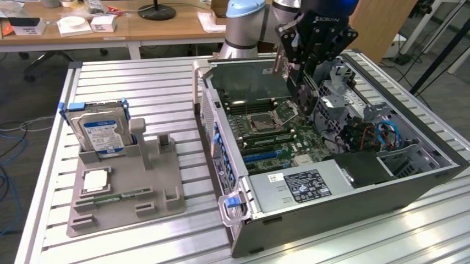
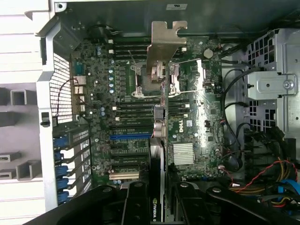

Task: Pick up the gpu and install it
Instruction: 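Pick up the gpu and move the gpu toward the slot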

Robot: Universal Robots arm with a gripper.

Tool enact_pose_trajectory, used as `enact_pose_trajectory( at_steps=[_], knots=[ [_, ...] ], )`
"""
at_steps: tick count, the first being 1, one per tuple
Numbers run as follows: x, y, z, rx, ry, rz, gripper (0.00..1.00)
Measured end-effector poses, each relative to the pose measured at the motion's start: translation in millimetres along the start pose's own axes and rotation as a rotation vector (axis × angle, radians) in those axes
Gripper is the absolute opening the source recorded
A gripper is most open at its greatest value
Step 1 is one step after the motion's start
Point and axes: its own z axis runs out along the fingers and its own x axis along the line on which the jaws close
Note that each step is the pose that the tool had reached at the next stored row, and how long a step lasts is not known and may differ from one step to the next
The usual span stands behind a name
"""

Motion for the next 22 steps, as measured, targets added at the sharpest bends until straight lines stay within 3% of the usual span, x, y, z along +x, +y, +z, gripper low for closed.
enact_pose_trajectory(
  at_steps=[12,22],
  knots=[
    [-11.4,0.8,0.4,-0.0001,0.0000,0.000,0.26],
    [-11.9,1.6,0.4,0.0000,0.0000,0.000,0.26]
  ],
)
